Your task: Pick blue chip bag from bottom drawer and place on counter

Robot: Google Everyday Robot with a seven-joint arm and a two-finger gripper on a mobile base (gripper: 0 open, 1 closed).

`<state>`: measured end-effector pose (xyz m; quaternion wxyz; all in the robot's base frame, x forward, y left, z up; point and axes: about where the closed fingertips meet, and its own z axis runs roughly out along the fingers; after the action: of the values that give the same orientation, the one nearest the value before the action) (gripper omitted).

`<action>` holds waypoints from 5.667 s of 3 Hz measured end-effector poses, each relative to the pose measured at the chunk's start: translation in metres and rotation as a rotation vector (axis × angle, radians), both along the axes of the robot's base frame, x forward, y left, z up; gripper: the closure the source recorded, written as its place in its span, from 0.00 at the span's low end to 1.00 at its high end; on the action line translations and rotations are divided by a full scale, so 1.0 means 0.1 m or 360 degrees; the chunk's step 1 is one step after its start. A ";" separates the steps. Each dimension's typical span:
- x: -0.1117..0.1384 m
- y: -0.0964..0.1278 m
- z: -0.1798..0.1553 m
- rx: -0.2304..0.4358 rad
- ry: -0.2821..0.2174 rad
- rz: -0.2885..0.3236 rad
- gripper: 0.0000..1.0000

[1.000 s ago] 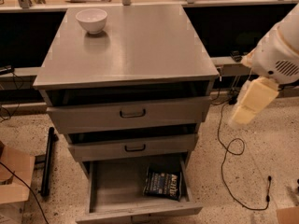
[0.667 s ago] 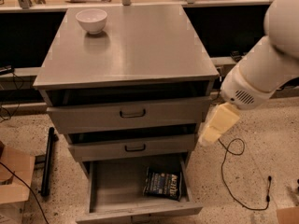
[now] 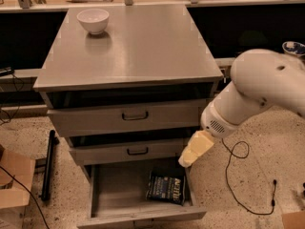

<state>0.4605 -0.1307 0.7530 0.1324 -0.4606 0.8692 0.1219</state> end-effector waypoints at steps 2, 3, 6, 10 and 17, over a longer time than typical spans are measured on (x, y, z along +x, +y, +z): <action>0.03 0.08 -0.25 0.0010 0.0069 -0.0037 0.00; 0.10 0.33 -0.66 0.0167 0.0154 -0.0068 0.00; 0.23 0.78 -1.91 0.0436 0.0352 -0.0192 0.00; 0.36 0.65 -3.46 0.0637 0.0491 -0.0574 0.00; 1.16 0.96 -5.22 0.0742 0.0593 -0.0610 0.00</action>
Offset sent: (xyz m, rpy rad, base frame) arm 0.0082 0.0071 -0.0320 -0.0143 0.0689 -0.0535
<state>0.5765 -0.0351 0.2307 0.0938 -0.2163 0.8979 0.3718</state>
